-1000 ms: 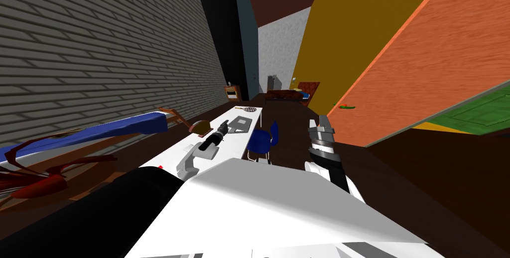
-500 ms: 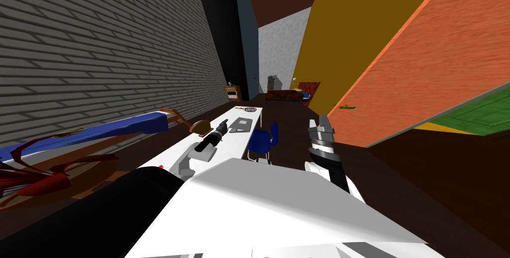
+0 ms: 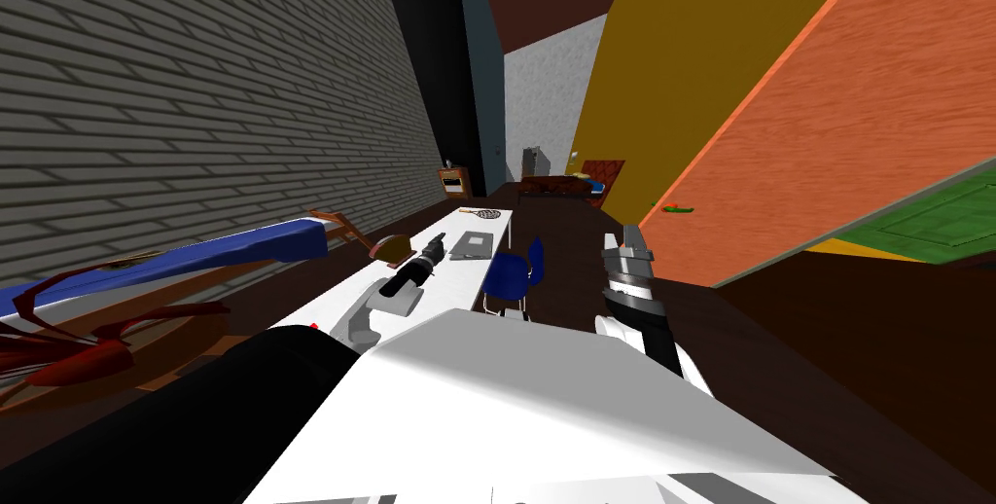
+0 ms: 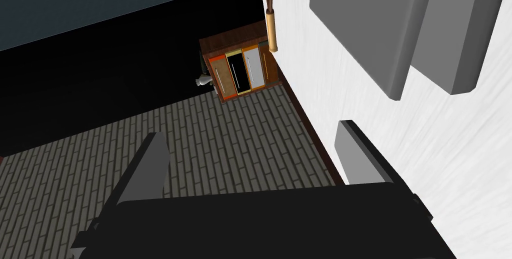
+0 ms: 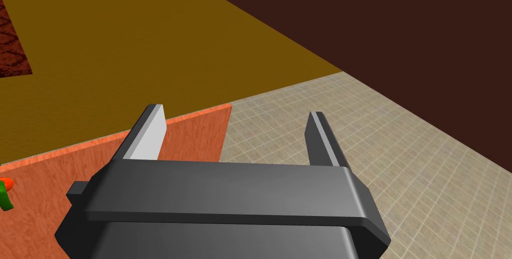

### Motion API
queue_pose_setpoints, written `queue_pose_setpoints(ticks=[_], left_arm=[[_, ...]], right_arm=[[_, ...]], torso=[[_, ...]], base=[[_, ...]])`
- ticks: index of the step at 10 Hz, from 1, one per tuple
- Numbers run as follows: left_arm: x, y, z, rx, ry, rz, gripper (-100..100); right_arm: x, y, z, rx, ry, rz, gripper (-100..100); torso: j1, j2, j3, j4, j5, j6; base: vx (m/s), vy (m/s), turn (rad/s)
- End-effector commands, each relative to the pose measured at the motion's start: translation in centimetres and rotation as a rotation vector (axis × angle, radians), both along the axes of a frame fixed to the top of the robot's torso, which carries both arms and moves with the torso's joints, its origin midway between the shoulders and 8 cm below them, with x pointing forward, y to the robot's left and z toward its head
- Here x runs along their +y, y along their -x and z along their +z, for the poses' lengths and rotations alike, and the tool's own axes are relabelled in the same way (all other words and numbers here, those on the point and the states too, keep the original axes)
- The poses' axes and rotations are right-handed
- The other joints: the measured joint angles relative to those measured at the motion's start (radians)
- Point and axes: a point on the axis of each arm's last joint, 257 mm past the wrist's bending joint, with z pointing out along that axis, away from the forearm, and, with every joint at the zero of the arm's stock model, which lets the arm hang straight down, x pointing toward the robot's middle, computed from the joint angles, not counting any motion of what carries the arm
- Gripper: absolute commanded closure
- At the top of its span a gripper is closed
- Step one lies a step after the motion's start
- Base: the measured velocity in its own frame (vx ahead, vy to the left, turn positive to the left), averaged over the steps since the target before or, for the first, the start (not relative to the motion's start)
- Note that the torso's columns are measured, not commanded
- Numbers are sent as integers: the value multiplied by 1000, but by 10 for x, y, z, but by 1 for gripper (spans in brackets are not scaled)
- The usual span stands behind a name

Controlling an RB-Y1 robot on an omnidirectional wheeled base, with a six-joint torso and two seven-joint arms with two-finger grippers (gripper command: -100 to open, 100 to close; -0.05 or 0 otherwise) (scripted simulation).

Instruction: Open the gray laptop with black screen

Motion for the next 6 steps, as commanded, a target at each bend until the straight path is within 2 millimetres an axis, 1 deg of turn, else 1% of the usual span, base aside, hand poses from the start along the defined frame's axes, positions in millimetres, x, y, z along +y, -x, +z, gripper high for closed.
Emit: queue_pose_setpoints(ticks=[1,2,6], left_arm=[[0,0,0,0,0,0,-100],[0,5,12,-1,1,0,-100],[-4,16,34,-2,1,-5,-100]], right_arm=[[0,0,0,0,0,0,0],[0,0,0,0,0,0,0],[0,0,0,0,0,0,0]], torso=[[0,0,0,0,0,0],[0,0,0,0,0,0],[0,0,0,0,0,0]], base=[[0,0,0],[0,0,0],[0,-1,3]])
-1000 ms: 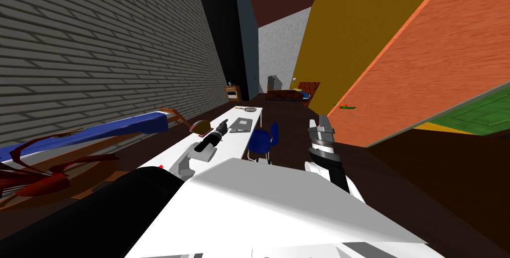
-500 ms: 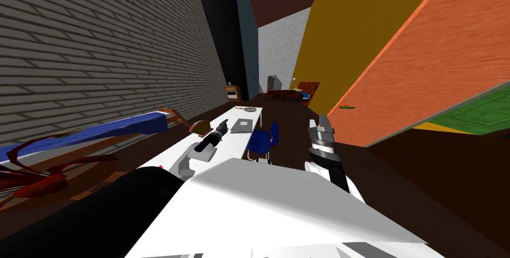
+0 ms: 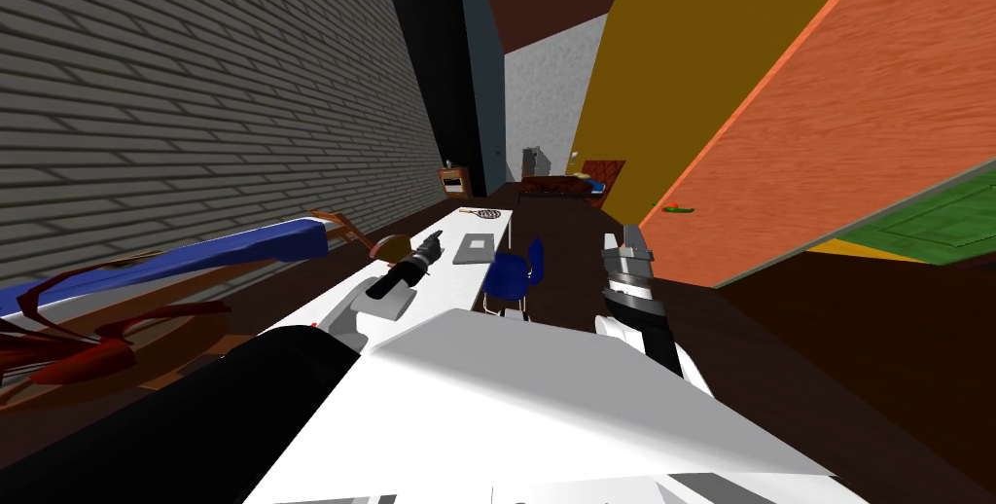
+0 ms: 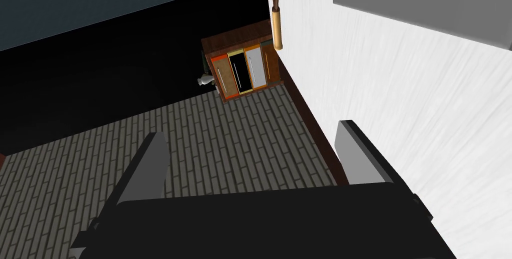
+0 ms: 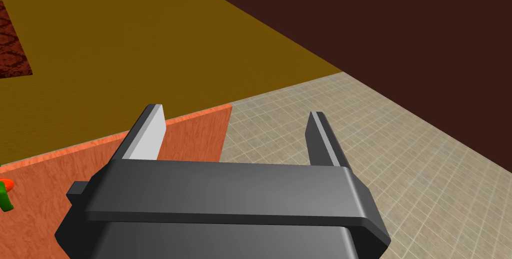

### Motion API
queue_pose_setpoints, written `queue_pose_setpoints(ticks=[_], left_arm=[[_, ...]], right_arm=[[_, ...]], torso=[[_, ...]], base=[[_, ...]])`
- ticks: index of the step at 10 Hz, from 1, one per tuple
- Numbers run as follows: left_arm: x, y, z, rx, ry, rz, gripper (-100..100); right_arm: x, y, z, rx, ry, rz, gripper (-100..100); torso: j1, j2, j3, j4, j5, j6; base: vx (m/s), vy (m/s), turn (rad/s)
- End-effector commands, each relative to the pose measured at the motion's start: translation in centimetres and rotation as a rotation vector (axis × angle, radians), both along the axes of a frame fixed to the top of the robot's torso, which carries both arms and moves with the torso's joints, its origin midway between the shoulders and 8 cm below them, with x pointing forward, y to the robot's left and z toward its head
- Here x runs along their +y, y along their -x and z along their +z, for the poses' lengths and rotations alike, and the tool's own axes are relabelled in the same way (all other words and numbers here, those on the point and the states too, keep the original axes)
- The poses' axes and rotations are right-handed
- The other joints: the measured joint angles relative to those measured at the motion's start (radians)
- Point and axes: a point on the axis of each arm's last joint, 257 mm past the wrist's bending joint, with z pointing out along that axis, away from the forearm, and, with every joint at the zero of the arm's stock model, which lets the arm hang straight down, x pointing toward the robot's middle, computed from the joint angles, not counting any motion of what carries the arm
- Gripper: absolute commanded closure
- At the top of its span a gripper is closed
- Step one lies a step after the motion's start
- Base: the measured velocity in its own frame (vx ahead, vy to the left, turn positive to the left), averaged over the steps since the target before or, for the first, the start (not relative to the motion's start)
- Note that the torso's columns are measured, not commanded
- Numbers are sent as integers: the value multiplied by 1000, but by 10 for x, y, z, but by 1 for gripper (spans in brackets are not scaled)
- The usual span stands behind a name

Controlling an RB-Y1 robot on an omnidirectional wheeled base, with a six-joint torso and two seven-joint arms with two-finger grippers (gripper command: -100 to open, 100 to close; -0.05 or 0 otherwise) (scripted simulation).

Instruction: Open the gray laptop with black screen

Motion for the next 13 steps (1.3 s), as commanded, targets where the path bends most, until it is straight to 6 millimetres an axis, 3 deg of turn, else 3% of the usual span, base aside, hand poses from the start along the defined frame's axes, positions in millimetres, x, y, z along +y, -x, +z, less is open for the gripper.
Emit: queue_pose_setpoints(ticks=[1,3,12,13], left_arm=[[-4,6,14,1,0,-4,-100],[-8,12,25,2,0,-9,-100],[-8,12,25,2,0,-9,-100],[0,14,29,6,-1,2,-100]], right_arm=[[0,0,0,0,0,0,0],[0,0,0,0,0,0,0],[0,0,0,0,0,0,0],[0,0,0,0,0,0,0]], torso=[[0,0,0,0,0,0],[0,0,0,0,0,0],[0,0,0,0,0,0],[0,0,0,0,0,0]], base=[[-1,-5,14],[0,0,0],[0,1,-2],[-8,-14,-40]])
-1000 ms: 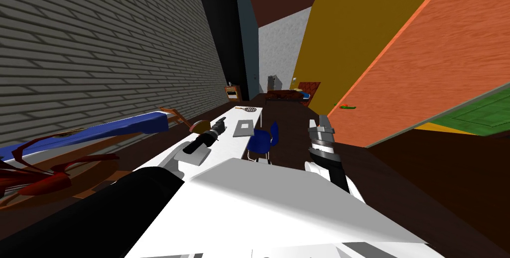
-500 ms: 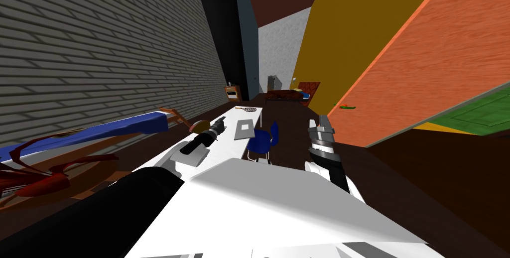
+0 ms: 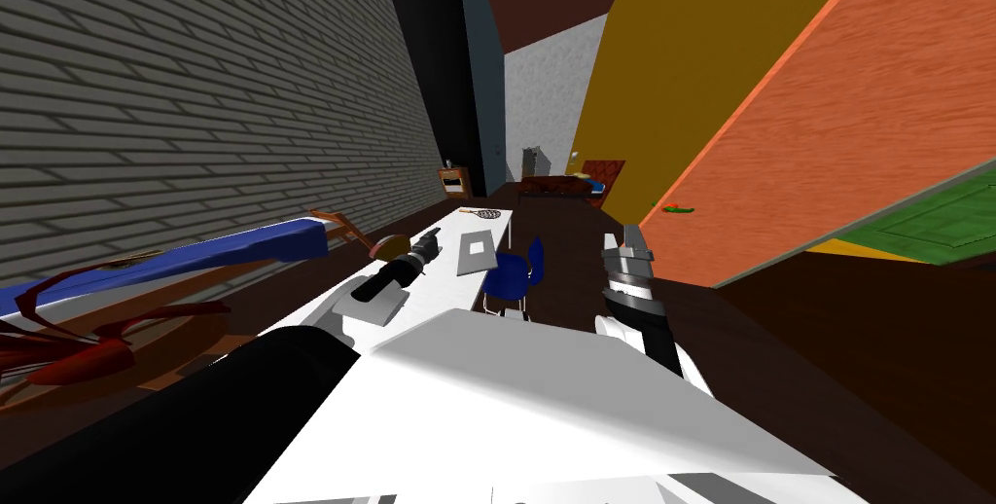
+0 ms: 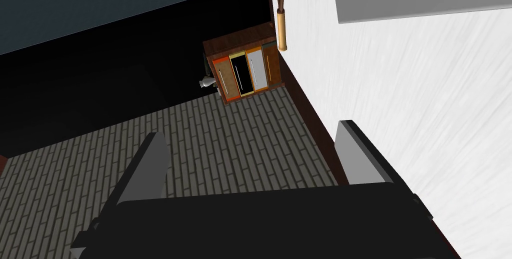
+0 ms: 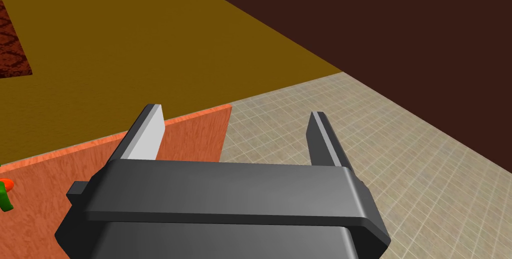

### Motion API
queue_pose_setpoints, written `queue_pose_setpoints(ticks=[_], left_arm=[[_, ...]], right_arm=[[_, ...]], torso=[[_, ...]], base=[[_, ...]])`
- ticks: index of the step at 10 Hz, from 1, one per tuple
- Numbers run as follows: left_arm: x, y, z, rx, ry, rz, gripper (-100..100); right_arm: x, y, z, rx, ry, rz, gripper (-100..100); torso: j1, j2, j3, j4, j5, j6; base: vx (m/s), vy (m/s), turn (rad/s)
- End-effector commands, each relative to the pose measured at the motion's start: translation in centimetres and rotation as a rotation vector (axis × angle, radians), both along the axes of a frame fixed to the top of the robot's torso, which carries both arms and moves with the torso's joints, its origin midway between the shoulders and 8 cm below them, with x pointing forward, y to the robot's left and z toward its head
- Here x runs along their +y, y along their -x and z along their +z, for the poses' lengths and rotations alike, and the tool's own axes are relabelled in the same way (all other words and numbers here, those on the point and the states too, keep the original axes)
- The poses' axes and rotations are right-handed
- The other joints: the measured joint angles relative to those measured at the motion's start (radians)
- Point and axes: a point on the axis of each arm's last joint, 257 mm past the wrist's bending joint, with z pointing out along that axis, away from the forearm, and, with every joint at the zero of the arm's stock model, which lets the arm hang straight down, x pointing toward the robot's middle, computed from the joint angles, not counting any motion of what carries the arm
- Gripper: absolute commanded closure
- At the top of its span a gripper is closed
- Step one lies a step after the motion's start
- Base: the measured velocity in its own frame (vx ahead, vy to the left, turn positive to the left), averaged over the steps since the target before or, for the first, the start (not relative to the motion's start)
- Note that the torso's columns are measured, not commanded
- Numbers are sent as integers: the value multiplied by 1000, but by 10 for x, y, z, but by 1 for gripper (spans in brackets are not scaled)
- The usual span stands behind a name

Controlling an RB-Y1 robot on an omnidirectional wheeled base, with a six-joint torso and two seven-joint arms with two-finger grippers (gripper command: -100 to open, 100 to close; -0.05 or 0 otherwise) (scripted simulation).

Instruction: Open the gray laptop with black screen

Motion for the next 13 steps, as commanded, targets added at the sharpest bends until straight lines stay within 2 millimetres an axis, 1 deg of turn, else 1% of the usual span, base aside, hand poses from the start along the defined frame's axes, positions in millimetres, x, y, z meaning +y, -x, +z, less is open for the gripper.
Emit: queue_pose_setpoints(ticks=[1,2,4,5,7,8,10,11,13], left_arm=[[15,4,8,7,-10,21,-100],[15,4,8,6,-1,23,-100],[28,7,18,10,-14,40,-100],[28,7,18,9,-2,42,-100],[38,8,29,10,-16,55,-100],[38,8,29,8,-2,57,-100],[45,9,42,7,-15,66,-100],[45,9,42,5,-1,69,-100],[50,8,55,2,-12,73,-100]], right_arm=[[0,0,0,0,0,0,0],[0,0,0,0,0,0,0],[0,0,0,0,0,0,0],[0,0,0,0,0,0,0],[0,0,0,0,0,0,0],[0,0,0,0,0,0,0],[0,0,0,0,0,0,0],[0,0,0,0,0,0,0],[0,0,0,0,0,0,0]], torso=[[0,0,0,0,0,0],[0,1,0,0,0,0],[1,0,0,0,0,0],[0,0,0,0,0,0],[1,0,0,0,0,0],[0,0,0,0,0,0],[1,0,0,0,0,0],[0,0,0,0,0,0],[1,0,0,0,0,0]], base=[[-17,-19,-95],[-15,-12,-30],[-18,-13,-68],[-13,-11,-22],[-14,-16,-55],[-14,-12,-30],[-13,-16,-62],[-12,-13,-30],[-16,-15,-62]])
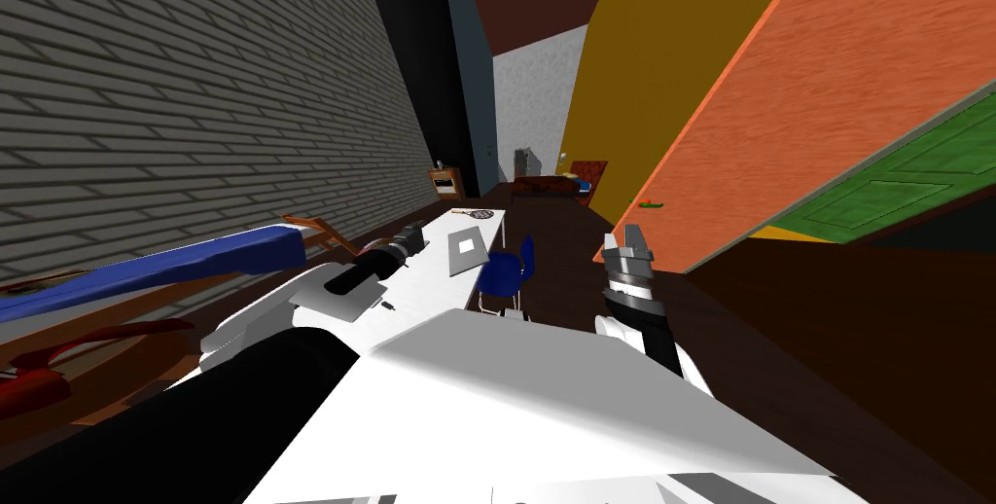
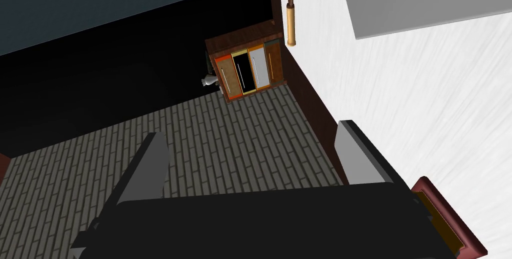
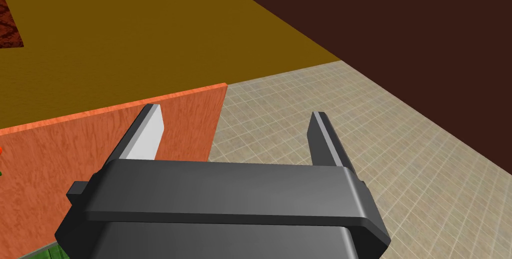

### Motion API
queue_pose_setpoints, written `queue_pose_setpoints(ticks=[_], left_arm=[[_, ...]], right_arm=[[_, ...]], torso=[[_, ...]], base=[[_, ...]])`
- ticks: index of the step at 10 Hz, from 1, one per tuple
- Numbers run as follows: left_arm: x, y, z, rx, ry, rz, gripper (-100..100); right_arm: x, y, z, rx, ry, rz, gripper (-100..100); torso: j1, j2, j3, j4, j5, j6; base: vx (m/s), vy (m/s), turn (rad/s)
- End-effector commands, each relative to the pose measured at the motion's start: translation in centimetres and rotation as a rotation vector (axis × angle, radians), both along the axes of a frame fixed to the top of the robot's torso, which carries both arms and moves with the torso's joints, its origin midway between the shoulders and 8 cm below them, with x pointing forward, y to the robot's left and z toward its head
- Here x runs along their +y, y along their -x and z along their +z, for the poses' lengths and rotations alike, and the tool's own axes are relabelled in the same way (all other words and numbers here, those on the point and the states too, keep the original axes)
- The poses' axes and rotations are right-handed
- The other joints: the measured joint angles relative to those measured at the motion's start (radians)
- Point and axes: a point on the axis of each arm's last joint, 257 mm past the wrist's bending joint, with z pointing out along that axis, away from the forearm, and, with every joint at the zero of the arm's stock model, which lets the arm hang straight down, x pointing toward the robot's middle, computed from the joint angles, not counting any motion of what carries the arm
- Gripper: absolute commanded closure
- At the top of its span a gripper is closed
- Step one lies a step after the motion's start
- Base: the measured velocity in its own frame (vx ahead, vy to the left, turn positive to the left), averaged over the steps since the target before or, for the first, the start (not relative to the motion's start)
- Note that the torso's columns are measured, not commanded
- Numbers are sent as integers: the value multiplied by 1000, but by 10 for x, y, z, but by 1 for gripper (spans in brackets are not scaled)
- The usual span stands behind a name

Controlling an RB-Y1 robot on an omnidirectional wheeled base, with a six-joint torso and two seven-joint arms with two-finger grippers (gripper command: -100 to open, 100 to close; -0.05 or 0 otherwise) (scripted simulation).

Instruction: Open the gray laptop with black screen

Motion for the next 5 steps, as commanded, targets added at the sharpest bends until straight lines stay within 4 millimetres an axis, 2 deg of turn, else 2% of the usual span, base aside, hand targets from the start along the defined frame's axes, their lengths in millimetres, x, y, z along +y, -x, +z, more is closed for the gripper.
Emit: queue_pose_setpoints(ticks=[1,2,3,5], left_arm=[[4,0,9,-5,7,7,-100],[4,0,8,-2,1,6,-100],[4,0,9,-4,4,7,0],[4,0,9,-3,4,7,0]], right_arm=[[0,0,0,0,0,0,0],[0,0,0,0,0,0,0],[0,0,0,0,0,0,0],[0,0,0,0,0,0,0]], torso=[[0,0,0,0,0,0],[0,0,0,0,0,0],[0,0,0,0,0,0],[0,0,0,0,0,0]], base=[[-12,-11,-32],[0,0,0],[0,0,0],[0,0,0]])
